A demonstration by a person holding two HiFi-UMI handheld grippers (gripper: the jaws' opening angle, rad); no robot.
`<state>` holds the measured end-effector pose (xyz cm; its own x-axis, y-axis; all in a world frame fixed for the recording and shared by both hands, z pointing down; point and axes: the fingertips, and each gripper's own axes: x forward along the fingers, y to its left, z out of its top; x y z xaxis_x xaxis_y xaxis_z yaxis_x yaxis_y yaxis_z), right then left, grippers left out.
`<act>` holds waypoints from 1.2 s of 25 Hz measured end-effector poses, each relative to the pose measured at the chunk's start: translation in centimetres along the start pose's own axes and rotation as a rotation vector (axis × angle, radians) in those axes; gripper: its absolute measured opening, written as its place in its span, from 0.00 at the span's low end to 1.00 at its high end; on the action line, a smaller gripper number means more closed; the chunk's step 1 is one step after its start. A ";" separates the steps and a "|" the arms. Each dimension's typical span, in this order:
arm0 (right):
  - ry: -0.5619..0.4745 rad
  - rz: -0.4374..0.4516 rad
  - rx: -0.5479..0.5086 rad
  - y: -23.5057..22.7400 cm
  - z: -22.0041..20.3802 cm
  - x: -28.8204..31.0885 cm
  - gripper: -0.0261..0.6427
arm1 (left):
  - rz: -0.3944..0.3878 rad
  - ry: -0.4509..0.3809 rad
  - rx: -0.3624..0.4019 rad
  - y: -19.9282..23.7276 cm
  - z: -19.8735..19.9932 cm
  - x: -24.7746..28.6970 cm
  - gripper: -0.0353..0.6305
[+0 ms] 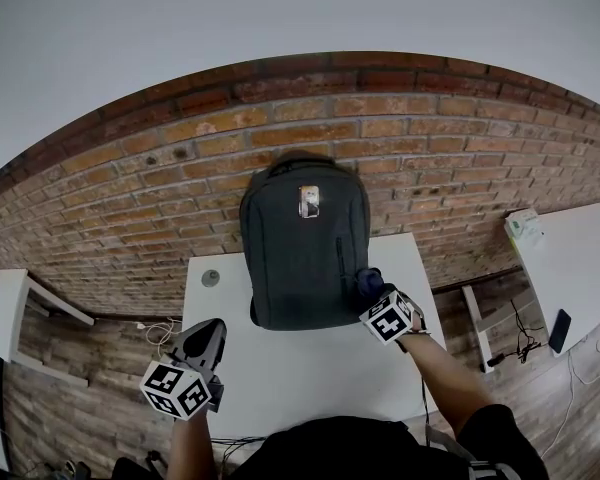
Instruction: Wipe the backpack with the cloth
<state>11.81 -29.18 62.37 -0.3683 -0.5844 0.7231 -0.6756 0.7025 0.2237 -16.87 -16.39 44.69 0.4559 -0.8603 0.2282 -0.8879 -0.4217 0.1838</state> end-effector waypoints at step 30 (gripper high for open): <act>-0.381 -0.212 -0.031 -13.1 24.2 -6.9 0.14 | 0.049 -0.004 0.009 0.9 0.7 -1.1 0.04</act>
<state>7.69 -44.14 38.58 -0.4370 -0.8209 0.3676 -0.7441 0.5595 0.3650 -18.17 -16.02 43.92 0.4114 -0.8813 0.2325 -0.9098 -0.3815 0.1635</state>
